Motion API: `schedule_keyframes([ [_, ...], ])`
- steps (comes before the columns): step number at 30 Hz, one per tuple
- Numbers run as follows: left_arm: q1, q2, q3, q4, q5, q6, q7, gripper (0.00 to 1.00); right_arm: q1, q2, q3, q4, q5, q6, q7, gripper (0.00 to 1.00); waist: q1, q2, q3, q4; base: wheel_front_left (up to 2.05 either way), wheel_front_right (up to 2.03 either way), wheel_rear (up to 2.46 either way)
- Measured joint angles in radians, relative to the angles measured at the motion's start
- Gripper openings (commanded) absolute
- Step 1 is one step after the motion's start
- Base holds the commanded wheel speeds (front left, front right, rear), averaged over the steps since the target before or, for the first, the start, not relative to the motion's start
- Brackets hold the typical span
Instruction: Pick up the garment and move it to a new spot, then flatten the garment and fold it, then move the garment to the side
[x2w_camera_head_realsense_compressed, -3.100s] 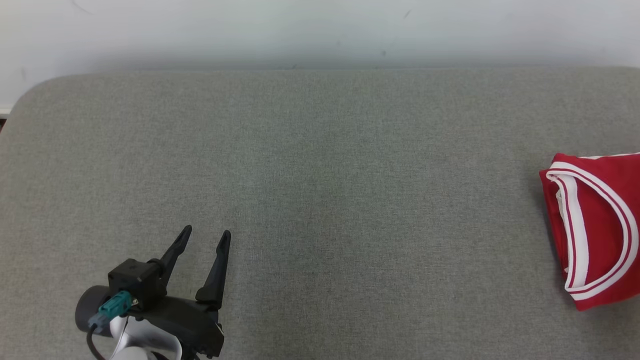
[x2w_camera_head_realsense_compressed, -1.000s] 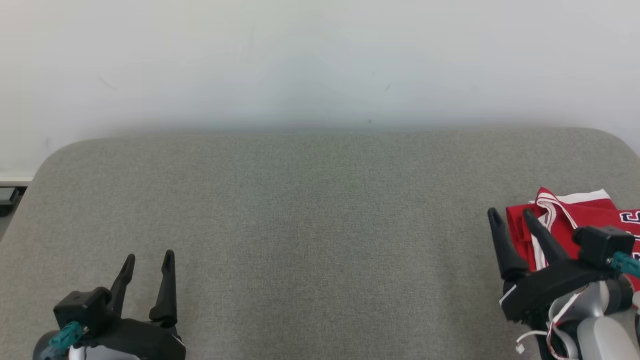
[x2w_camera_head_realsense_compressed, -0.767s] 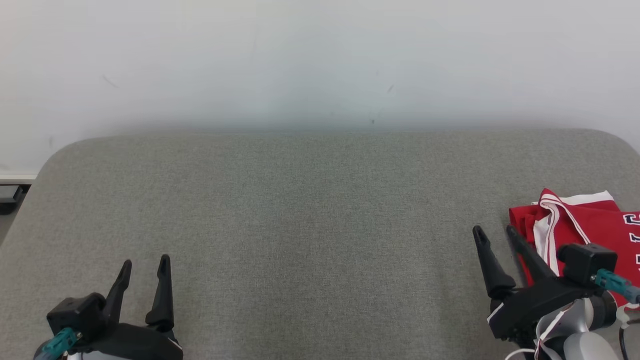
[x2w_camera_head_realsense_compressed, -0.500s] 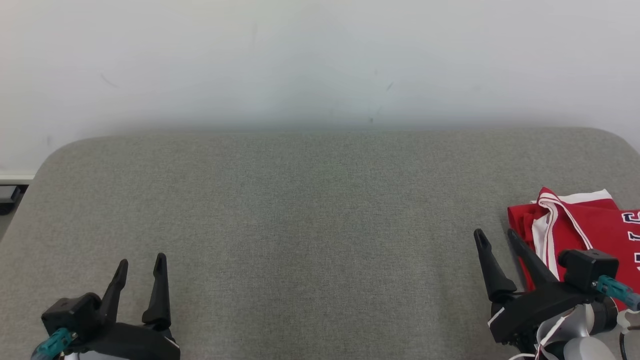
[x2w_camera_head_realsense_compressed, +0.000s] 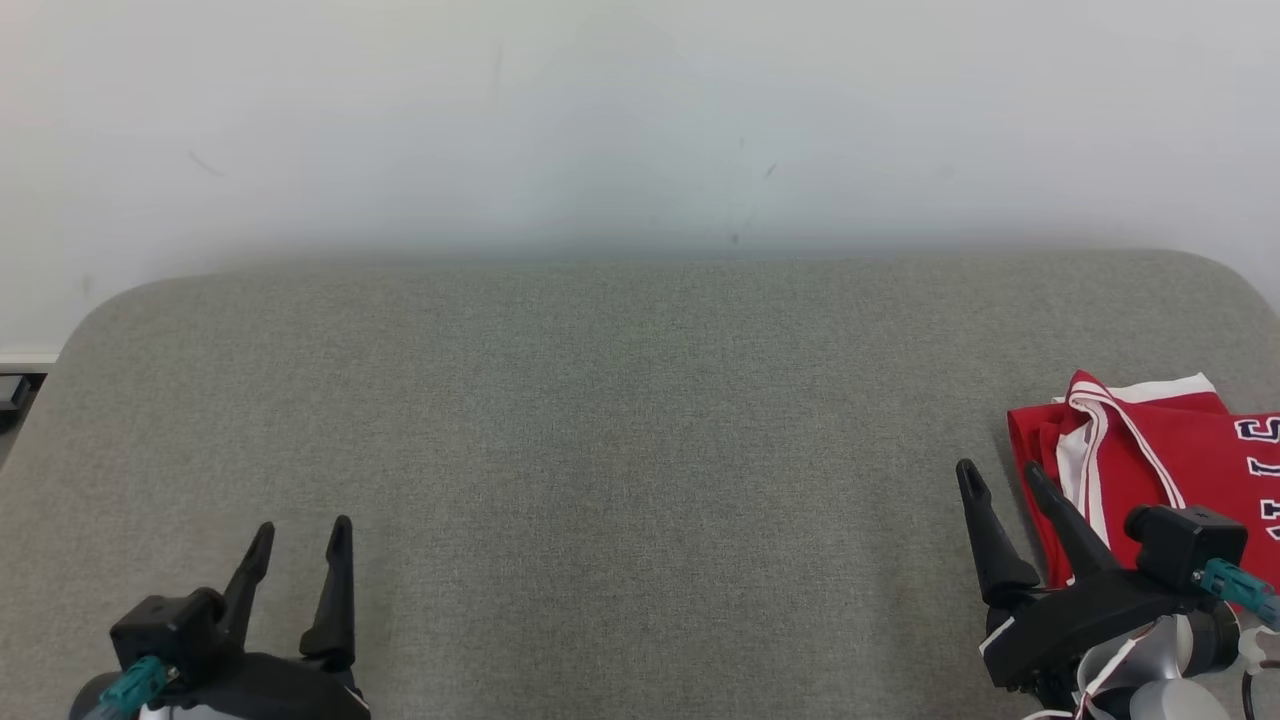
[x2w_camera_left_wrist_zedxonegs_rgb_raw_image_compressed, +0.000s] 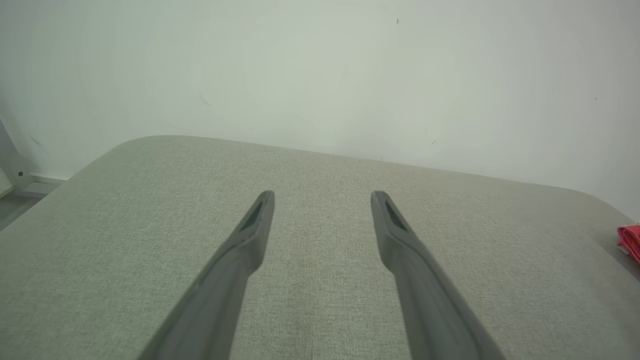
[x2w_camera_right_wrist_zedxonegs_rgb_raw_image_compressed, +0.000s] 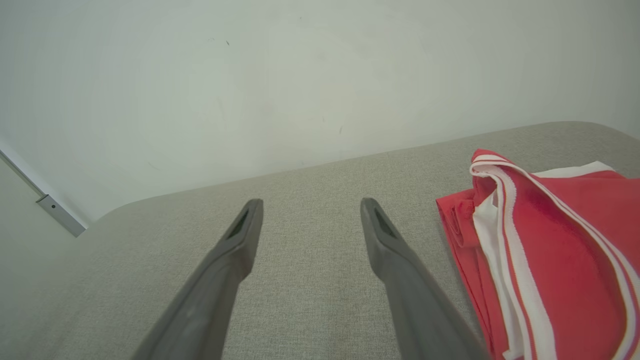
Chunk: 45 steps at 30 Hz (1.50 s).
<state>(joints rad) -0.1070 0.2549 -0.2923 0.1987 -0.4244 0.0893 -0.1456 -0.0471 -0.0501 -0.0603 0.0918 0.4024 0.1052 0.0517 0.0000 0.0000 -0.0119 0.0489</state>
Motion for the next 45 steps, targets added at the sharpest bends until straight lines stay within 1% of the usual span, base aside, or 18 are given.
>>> schedule_keyframes([
  [3, 0.000, 0.003, -0.011, -0.009, 0.002, -0.018, -0.001, 1.00, 0.000, 0.000, 0.002, 0.001, 0.001, -0.001, -0.003, 1.00, 0.0000, 0.0000, 0.000, 0.000, 0.00, 0.00, 0.00],
  [6, 0.001, 0.000, -0.001, -0.011, 0.000, -0.009, -0.002, 1.00, 0.002, 0.000, 0.004, 0.001, 0.001, -0.008, -0.005, 1.00, 0.0000, 0.0000, 0.000, 0.001, 0.00, 0.00, 0.00],
  [10, 0.001, -0.001, 0.015, -0.010, -0.016, -0.009, -0.003, 1.00, 0.003, 0.000, 0.008, 0.002, 0.002, -0.009, -0.008, 1.00, 0.0000, 0.0000, 0.001, 0.001, 0.00, 0.00, 0.00],
  [11, 0.001, -0.001, 0.016, -0.010, -0.016, -0.009, -0.005, 0.00, 0.003, 0.000, 0.007, 0.003, 0.002, -0.010, -0.008, 0.00, 0.0000, 0.0000, 0.001, 0.000, 0.00, 0.00, 0.00],
  [17, 0.044, -0.035, 0.007, 0.043, -0.018, -0.011, -0.002, 0.00, 0.048, 0.009, 0.009, 0.067, 0.002, -0.010, -0.007, 0.00, 0.0000, 0.0000, 0.001, 0.000, 0.00, 0.00, 0.00],
  [21, 0.046, -0.038, 0.023, 0.047, -0.044, -0.013, 0.006, 0.00, 0.054, 0.010, 0.007, 0.070, 0.027, -0.010, -0.007, 0.00, 0.0000, 0.0000, 0.002, -0.001, 0.00, 0.00, 0.00],
  [22, 0.046, -0.038, 0.026, 0.047, -0.052, -0.020, 0.010, 0.00, 0.054, 0.010, 0.007, 0.071, 0.037, -0.010, -0.007, 0.00, 0.0000, 0.0000, 0.002, -0.002, 0.00, 0.00, 0.00],
  [35, 0.044, -0.066, 0.075, 0.053, -0.215, -0.039, 0.050, 0.00, 0.043, 0.010, -0.006, 0.096, 0.207, -0.008, 0.010, 0.00, 0.0000, 0.0000, 0.003, -0.009, 0.00, 0.00, 0.00],
  [45, 0.043, -0.085, 0.116, 0.063, -0.334, -0.064, 0.075, 0.00, 0.037, 0.010, -0.015, 0.105, 0.332, -0.008, 0.017, 0.00, 0.0001, 0.0001, 0.005, -0.014, 0.00, 0.00, 0.00],
])
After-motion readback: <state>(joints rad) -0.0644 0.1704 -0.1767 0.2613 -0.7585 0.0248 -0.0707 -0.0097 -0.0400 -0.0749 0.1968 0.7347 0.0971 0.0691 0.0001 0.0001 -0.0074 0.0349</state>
